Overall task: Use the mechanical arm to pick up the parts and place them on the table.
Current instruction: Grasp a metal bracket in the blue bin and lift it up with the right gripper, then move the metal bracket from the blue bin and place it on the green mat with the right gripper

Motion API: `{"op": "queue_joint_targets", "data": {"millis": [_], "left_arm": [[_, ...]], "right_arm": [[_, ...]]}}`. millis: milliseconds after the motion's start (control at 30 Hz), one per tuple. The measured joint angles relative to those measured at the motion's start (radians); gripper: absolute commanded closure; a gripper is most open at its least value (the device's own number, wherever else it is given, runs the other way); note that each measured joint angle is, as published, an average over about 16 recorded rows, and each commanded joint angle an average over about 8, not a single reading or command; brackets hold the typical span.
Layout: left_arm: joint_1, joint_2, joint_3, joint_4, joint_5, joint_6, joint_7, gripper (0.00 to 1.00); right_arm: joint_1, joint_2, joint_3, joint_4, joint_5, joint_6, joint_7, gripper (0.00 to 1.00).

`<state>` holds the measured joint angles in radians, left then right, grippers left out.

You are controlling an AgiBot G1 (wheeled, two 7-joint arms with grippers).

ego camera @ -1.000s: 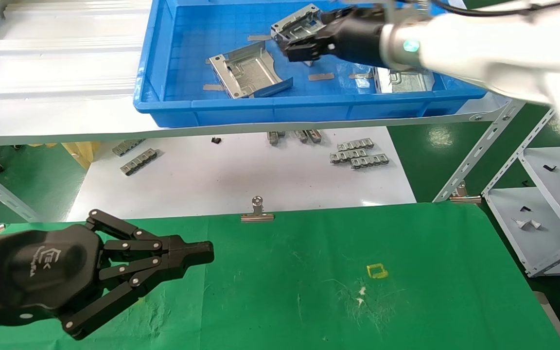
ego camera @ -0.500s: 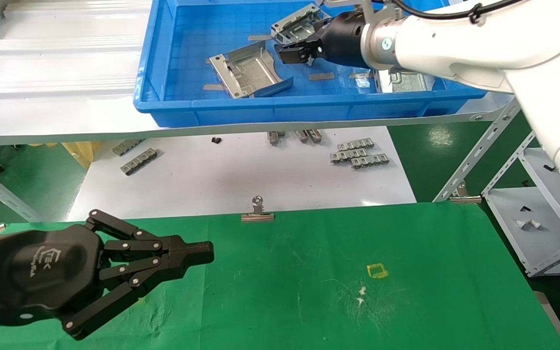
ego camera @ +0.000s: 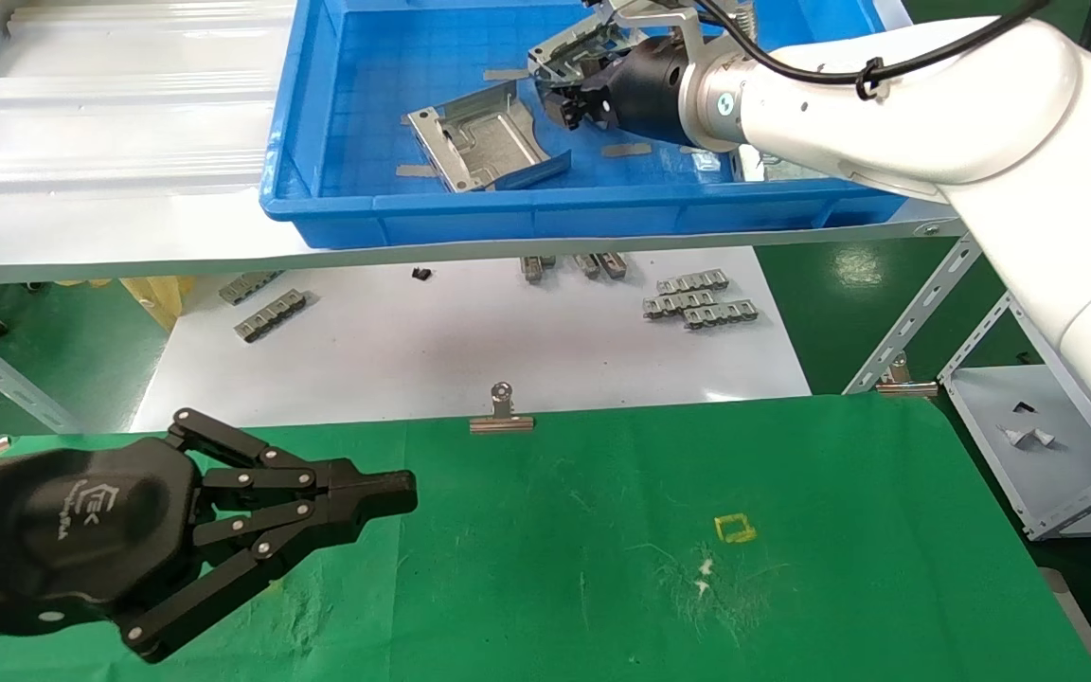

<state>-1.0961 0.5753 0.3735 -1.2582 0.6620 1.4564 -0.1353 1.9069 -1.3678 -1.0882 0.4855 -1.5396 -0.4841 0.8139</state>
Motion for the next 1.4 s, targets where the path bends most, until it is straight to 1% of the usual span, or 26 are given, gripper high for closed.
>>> {"op": "queue_joint_targets", "data": {"millis": [167,367,567,733,833,933,1033,1133,1167,1267,1400], "left_arm": [[0.0,0.0,0.0,0.0,0.0,0.0,0.0,1.0],[0.0,0.0,0.0,0.0,0.0,0.0,0.0,1.0],[0.0,0.0,0.0,0.0,0.0,0.0,0.0,1.0],[0.0,0.0,0.0,0.0,0.0,0.0,0.0,1.0],[0.0,0.0,0.0,0.0,0.0,0.0,0.0,1.0],[0.0,0.0,0.0,0.0,0.0,0.0,0.0,1.0],[0.0,0.0,0.0,0.0,0.0,0.0,0.0,1.0],[0.0,0.0,0.0,0.0,0.0,0.0,0.0,1.0],[0.0,0.0,0.0,0.0,0.0,0.0,0.0,0.93],[0.0,0.0,0.0,0.0,0.0,0.0,0.0,0.55],[0.0,0.0,0.0,0.0,0.0,0.0,0.0,0.05]], "right_arm": [[0.0,0.001,-0.041,0.007,0.021,0.028,0.018,1.0],[0.002,0.003,-0.076,0.011,0.054,0.043,0.018,1.0],[0.009,0.007,-0.095,0.013,0.094,0.046,-0.005,1.0],[0.027,0.019,-0.09,0.019,0.139,0.027,-0.047,1.0],[0.041,0.038,-0.072,0.034,0.175,0.0,-0.088,1.0],[0.054,0.074,-0.044,0.065,0.222,-0.048,-0.144,1.0],[0.063,0.127,-0.006,0.111,0.28,-0.12,-0.214,1.0],[0.064,0.195,0.036,0.168,0.345,-0.215,-0.294,1.0],[0.063,0.22,0.049,0.188,0.367,-0.252,-0.323,1.0],[0.054,0.302,0.087,0.252,0.434,-0.374,-0.407,1.0],[0.033,0.413,0.124,0.333,0.513,-0.556,-0.514,1.0]]}}
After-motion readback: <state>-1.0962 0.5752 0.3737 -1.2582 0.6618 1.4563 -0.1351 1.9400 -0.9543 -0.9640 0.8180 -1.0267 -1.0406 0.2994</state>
